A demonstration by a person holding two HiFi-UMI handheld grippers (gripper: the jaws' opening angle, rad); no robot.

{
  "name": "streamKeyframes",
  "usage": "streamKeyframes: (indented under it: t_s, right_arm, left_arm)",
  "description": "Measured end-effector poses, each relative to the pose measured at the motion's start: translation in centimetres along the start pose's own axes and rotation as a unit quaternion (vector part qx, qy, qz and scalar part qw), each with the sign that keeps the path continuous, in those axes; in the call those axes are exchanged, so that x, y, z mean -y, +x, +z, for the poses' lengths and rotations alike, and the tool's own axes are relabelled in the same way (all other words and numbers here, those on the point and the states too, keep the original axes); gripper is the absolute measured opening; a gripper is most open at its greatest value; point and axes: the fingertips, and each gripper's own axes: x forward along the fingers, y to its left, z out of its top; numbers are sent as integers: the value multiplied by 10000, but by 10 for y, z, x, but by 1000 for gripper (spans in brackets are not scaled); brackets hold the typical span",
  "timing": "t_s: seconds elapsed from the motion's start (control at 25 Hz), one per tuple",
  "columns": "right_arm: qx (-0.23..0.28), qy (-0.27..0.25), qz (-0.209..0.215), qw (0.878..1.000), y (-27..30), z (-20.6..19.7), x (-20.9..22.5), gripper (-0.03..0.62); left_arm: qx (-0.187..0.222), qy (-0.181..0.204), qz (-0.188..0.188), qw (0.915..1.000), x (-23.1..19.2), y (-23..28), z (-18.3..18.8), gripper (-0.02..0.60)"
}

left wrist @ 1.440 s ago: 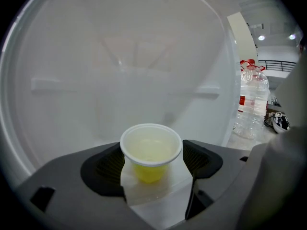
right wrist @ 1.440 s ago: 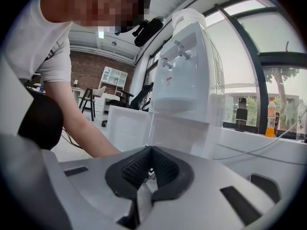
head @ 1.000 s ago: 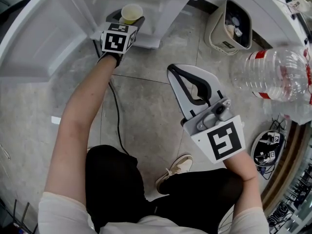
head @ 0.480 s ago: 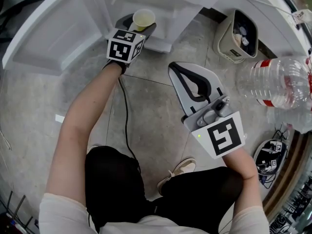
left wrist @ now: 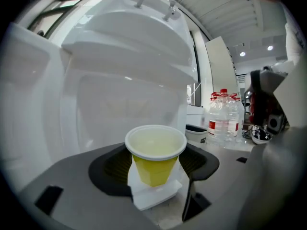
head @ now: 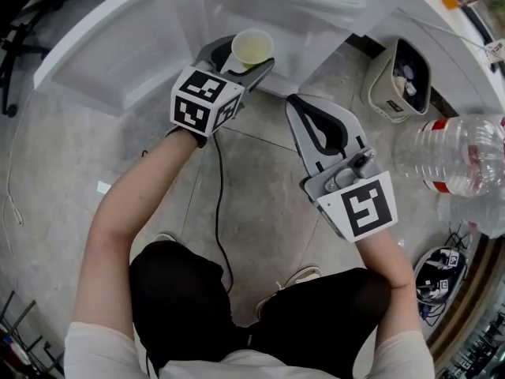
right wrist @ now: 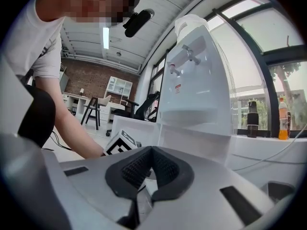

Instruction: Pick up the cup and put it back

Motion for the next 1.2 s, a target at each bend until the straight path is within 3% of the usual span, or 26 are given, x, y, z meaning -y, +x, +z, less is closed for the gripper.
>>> streamKeyframes:
  t_s: [0.24, 0.4, 0.68, 1.2]
  right_arm:
    - [110, 33, -13, 9999, 5, 3, 3, 20]
    - [120, 64, -22, 9999, 8, 4, 0, 20]
    - [241, 78, -131, 9996, 10, 8, 10, 20]
    - [341, 185, -307, 9988, 10, 13, 23, 20]
  left_arm:
    - [304, -191, -177, 9992, 19, -42, 34, 321]
    - [551, -344, -46, 9979, 16, -79, 54, 321]
    - [812, 50, 208, 9965, 8, -141, 85, 321]
    - [607, 24, 107, 9981, 23, -191, 84, 321]
